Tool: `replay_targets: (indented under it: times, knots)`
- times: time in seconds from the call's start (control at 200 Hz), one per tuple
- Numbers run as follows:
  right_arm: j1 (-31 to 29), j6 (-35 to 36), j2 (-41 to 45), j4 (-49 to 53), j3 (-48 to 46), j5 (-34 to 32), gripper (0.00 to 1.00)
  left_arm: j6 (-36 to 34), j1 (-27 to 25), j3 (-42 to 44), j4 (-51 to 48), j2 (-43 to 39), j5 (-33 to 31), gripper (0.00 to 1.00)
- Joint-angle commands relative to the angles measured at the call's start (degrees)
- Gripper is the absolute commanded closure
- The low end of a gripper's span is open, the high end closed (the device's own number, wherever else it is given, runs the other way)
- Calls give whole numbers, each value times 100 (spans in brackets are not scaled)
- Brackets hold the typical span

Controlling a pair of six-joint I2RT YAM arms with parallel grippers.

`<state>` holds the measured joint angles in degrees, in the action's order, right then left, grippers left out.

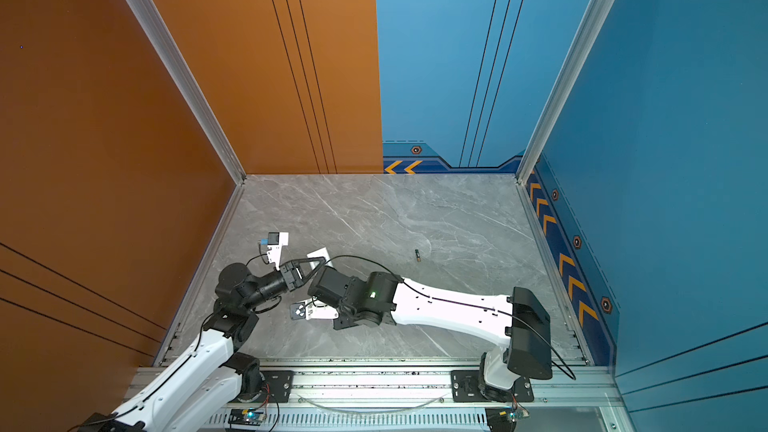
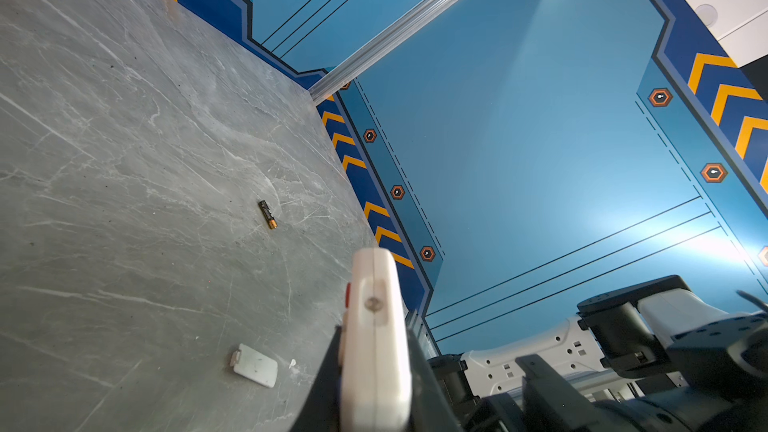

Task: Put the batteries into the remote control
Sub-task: 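Lift the right gripper off the remote and move it toward the loose battery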

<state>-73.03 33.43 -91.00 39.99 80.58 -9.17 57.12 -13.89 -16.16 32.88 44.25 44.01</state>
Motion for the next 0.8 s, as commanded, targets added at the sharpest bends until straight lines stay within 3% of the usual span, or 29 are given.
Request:
replay_targets:
  times: [0.0,0.421,0.651,0.796]
  knots:
    - [138,-338,327,-96,-160,121,77,150,0,-101,220,-92,159,100]
    - [601,-1133,1395,-841,-899,513,61,-39,35,-143,-107,44,4,100]
    - [1456,-2068,1603,-988,-1063,311,56,-49,46,-98,-107,93,-102,100]
    - [2142,-2719,1581,-993,-1132,590,53,-57,54,-75,-107,93,-121,100]
